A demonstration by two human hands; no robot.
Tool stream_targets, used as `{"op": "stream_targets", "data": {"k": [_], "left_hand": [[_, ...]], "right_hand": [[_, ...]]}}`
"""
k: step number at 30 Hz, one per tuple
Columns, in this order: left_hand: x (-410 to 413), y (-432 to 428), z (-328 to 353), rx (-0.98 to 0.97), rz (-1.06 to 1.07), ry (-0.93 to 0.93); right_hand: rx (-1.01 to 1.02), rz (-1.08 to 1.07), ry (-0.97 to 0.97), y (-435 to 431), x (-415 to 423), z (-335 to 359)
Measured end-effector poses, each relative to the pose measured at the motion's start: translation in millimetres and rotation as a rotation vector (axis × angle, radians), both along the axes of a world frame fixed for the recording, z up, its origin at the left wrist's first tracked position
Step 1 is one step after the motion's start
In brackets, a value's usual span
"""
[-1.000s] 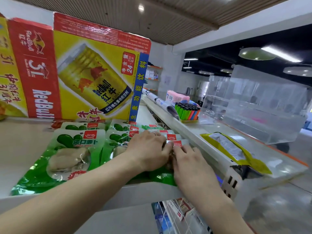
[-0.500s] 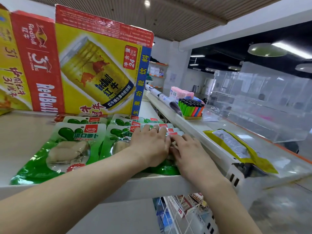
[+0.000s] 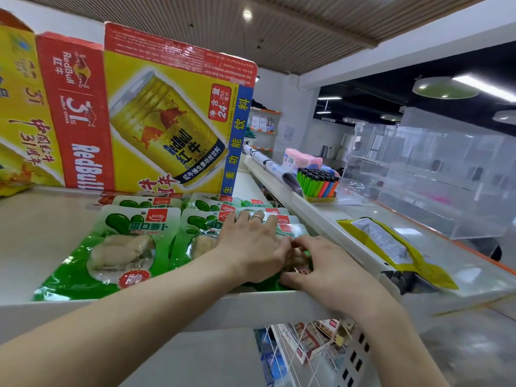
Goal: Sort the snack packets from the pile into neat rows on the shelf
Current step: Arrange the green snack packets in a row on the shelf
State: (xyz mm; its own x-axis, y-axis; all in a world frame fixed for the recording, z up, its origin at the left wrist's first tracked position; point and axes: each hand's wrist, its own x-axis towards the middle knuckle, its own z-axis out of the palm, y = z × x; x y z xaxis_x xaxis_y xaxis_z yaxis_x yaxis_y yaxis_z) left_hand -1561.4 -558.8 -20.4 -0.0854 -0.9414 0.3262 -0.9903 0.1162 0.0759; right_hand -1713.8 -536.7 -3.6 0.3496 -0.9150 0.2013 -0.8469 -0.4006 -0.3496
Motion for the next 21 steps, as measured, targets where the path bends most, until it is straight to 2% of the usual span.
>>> {"op": "stream_targets", "data": {"k": [3, 7, 11, 21], "left_hand": [[5, 3, 2, -0.032, -0.039, 0.06], [10, 17, 11, -0.132, -0.055, 0.084], [23, 40, 16, -0.216, 0.005, 0.084], [91, 121, -11, -0.33, 0.17, 0.011]], "right_hand": [[-0.049, -0.007, -0.033, 4, 0, 0], [-0.223, 0.034, -0.145, 12, 8, 8], [-0.353, 0.045, -0.136, 14, 22, 10], [-0.454, 0.205, -0.271, 29, 92, -19]]}}
